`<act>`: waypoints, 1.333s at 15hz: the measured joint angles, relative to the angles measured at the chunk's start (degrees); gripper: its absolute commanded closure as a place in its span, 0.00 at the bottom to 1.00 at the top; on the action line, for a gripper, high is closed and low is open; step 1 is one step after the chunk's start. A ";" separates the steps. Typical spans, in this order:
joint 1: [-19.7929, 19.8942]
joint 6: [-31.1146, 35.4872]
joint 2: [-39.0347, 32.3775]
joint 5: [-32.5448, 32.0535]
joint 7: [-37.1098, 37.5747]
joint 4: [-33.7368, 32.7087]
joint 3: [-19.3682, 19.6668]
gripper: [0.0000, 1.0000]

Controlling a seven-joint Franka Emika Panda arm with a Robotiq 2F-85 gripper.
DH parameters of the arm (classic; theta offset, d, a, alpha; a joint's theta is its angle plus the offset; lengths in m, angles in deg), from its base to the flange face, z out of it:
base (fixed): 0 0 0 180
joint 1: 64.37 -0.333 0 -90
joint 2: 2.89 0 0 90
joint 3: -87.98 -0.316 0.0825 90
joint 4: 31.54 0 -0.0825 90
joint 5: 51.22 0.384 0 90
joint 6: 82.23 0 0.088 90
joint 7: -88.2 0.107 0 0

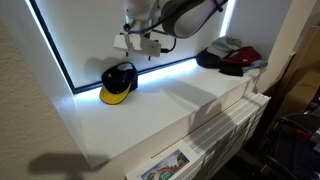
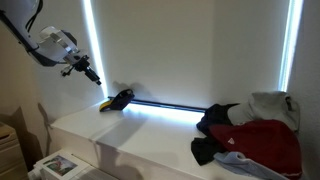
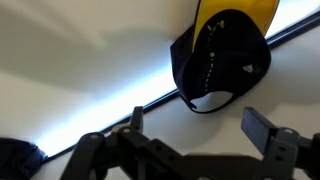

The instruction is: Move the black cap to the right side of the windowsill

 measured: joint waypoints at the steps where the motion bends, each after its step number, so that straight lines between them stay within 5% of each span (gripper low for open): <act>1: -1.76 -1.55 -2.80 1.00 0.41 -2.73 1.47 0.00; 7: -6.63 -2.78 -20.24 8.09 -0.31 -20.32 6.42 0.00; 12: -7.59 -2.58 -19.83 8.26 -0.29 -20.25 7.43 0.00; 20: -11.05 1.63 -29.64 8.19 12.00 -27.18 17.00 0.00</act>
